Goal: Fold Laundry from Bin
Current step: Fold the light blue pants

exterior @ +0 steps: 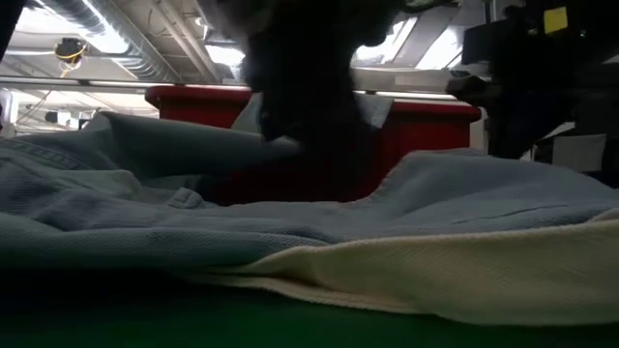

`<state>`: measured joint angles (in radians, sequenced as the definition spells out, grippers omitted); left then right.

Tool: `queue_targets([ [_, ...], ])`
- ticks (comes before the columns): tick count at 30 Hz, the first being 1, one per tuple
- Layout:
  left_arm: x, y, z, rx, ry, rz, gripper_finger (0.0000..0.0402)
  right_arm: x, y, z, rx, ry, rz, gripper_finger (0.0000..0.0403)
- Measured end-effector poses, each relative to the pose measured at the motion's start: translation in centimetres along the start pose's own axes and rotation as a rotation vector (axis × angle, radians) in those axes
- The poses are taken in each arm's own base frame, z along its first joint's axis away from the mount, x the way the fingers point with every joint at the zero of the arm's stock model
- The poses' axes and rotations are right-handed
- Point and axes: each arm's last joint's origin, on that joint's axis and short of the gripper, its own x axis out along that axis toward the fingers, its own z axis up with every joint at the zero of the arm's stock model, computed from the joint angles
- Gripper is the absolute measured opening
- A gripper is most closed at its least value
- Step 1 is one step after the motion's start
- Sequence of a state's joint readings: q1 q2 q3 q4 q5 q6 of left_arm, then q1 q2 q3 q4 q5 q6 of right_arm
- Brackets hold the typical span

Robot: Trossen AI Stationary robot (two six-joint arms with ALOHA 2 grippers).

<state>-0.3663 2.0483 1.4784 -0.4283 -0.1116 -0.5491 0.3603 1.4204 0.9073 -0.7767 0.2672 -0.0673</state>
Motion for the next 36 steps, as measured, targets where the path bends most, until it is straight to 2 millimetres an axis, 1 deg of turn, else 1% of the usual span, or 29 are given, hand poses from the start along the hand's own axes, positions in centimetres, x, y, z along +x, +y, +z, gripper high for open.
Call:
queue_targets([
  [2, 0.1, -0.3, 0.7, -0.012, -0.089, -0.009, 0.0078, 0.0, -0.1, 0.0, 0.007, 0.001, -0.010, 0.0006],
  [4, 0.6, -0.7, 1.5, -0.028, -0.197, -0.016, 0.0078, 0.1, -0.4, 0.0, 0.021, 0.004, -0.010, 0.0010],
  [7, 2.0, -1.2, 2.4, -0.058, -0.368, -0.038, 0.0078, 0.1, -0.6, -0.1, 0.028, 0.006, -0.008, 0.0014],
  [10, 3.7, -1.3, 3.2, -0.076, -0.531, -0.066, 0.0078, 0.2, -0.7, -0.1, 0.032, 0.009, -0.002, 0.0009],
  [14, 5.8, -0.9, 4.0, -0.099, -0.662, -0.093, 0.0078, 0.2, -0.7, -0.1, 0.034, 0.006, 0.006, 0.0004],
  [17, 7.4, -0.7, 4.8, -0.114, -0.704, -0.095, 0.0078, 0.2, -0.7, -0.1, 0.035, 0.003, 0.006, 0.0009],
  [23, 10.5, -0.8, 5.7, -0.105, -0.708, -0.096, 0.0078, 0.2, -0.7, 0.0, 0.034, 0.001, 0.008, 0.0012],
  [27, 11.8, -0.9, 5.5, -0.074, -0.612, -0.062, 0.0077, 0.2, -0.7, 0.0, 0.034, 0.002, 0.009, 0.0013],
  [31, 12.3, -0.8, 4.9, -0.041, -0.512, -0.078, 0.0077, 0.2, -0.6, 0.0, 0.031, 0.002, 0.008, 0.0013],
  [36, 12.4, -0.8, 4.7, -0.028, -0.483, -0.084, 0.0077, 0.2, -0.8, -0.1, 0.028, 0.014, -0.048, 0.0013],
])
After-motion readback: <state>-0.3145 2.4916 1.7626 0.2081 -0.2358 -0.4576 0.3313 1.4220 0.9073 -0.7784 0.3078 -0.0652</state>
